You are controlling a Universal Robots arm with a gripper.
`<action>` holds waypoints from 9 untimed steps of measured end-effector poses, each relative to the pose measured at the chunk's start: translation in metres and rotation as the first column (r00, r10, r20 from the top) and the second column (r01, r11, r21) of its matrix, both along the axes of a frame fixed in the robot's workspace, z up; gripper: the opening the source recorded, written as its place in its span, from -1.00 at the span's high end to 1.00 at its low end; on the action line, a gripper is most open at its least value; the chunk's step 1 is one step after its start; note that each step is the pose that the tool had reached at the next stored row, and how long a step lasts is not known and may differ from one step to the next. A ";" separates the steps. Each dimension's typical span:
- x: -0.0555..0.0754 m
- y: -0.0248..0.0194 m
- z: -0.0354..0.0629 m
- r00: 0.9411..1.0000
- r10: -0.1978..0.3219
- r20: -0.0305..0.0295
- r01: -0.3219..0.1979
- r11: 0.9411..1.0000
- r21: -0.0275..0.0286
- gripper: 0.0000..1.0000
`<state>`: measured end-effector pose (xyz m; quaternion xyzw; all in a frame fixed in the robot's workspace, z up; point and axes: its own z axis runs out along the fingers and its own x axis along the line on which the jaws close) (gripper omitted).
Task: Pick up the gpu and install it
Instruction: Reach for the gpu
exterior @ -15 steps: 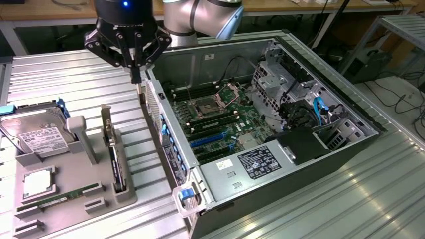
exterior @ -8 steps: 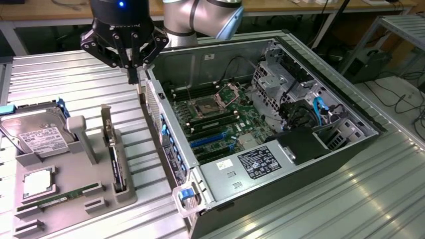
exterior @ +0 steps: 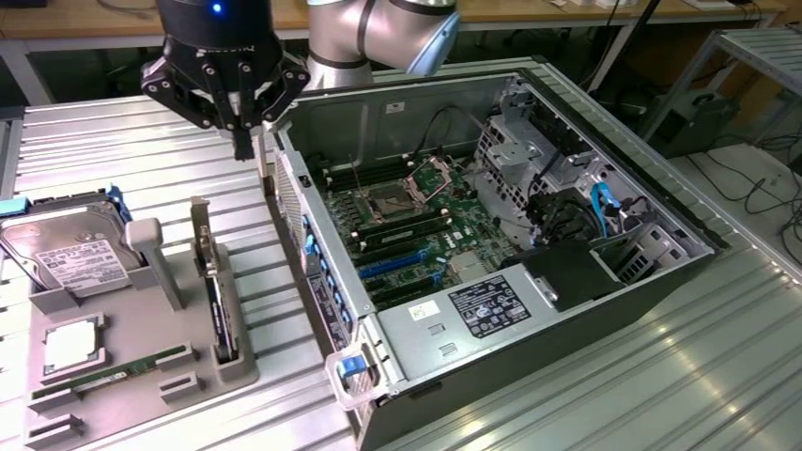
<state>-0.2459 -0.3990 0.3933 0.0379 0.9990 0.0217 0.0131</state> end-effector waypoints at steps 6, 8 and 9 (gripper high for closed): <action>-0.005 0.0000 0.0000 1.000 0.000 0.000 0.000 1.000 0.000 0.79; -0.007 0.0000 0.0000 1.000 0.000 0.000 0.000 1.000 0.000 0.79; -0.008 0.0000 0.0000 1.000 0.000 0.000 0.000 1.000 0.000 0.79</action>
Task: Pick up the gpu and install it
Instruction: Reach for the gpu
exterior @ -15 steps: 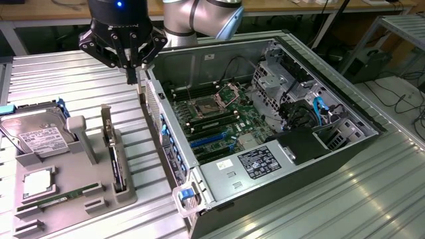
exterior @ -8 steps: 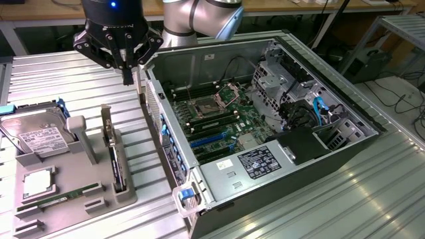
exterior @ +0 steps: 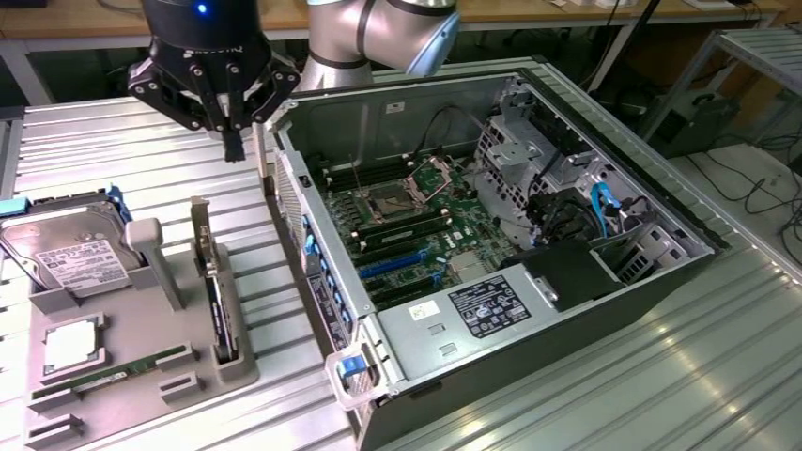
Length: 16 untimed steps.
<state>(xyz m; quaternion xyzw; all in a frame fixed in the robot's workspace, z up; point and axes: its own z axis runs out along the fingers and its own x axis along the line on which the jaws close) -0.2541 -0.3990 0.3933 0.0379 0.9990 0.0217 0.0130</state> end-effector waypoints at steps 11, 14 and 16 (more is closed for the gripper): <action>-0.009 0.0000 -0.0001 1.000 0.000 0.000 0.000 1.000 0.000 0.79; -0.012 0.0000 -0.0001 1.000 0.000 0.000 0.000 1.000 0.000 0.79; -0.013 0.0000 0.0000 1.000 0.000 0.000 0.000 1.000 0.000 0.79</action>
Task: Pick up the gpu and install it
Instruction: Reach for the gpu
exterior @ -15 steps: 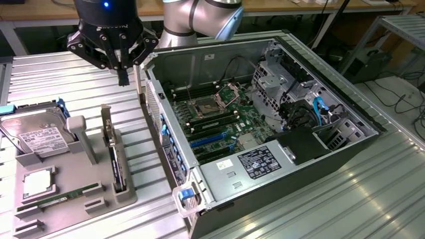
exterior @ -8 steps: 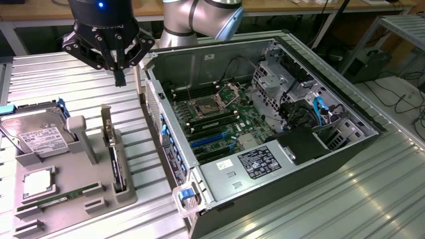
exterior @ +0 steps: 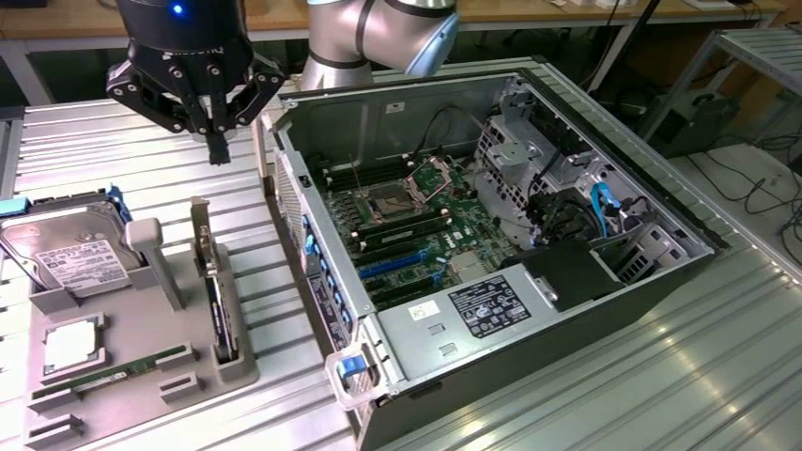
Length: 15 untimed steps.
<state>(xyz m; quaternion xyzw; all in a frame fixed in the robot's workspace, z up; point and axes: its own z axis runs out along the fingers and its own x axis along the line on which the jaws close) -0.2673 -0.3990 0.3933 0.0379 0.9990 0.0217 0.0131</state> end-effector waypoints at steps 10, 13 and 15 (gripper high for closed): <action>-0.007 -0.0003 0.0000 1.000 0.000 0.000 0.000 1.000 0.000 0.79; -0.009 -0.0013 0.0000 1.000 0.000 0.000 0.000 1.000 0.000 0.79; -0.011 -0.0020 -0.0001 1.000 0.000 0.000 0.000 1.000 0.000 0.79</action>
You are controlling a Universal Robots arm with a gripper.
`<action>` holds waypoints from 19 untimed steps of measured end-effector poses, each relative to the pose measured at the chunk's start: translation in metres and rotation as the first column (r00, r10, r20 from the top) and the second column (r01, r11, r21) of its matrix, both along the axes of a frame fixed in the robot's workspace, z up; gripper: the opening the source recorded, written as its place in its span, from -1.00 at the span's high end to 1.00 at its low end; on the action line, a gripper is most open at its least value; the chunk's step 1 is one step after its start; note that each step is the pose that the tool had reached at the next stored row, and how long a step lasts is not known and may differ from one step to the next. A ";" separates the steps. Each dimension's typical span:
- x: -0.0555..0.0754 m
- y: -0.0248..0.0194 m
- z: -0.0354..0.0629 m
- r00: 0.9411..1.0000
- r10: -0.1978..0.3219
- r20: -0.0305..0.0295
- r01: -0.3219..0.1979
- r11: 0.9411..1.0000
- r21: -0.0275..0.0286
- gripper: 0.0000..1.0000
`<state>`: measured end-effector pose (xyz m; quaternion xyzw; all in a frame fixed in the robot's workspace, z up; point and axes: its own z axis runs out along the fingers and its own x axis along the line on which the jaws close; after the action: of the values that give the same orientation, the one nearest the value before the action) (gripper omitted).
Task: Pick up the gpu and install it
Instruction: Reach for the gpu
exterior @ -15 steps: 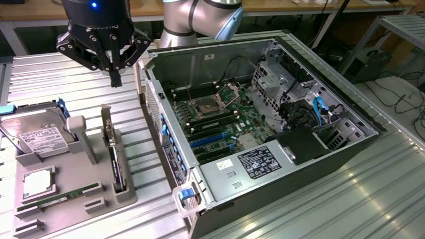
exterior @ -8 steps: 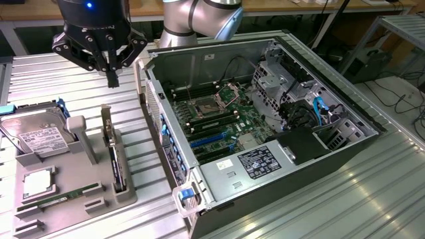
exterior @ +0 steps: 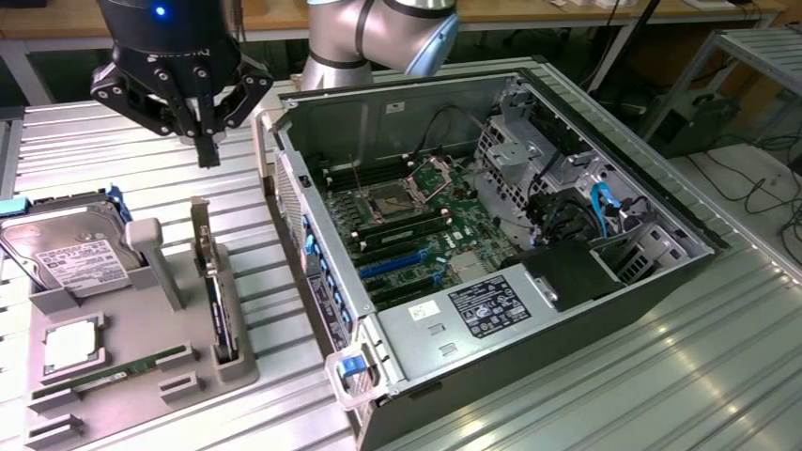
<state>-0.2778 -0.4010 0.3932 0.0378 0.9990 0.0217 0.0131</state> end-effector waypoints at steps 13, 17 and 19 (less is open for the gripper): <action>-0.011 -0.0148 -0.0011 1.000 0.001 0.000 -0.001 1.000 0.000 0.79; -0.015 -0.0206 -0.0018 1.000 0.002 0.000 -0.002 1.000 0.001 0.79; -0.016 -0.0246 -0.0022 1.000 0.002 0.000 -0.002 1.000 0.001 0.79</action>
<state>-0.2938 -0.4256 0.3910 0.0368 0.9990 0.0221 0.0130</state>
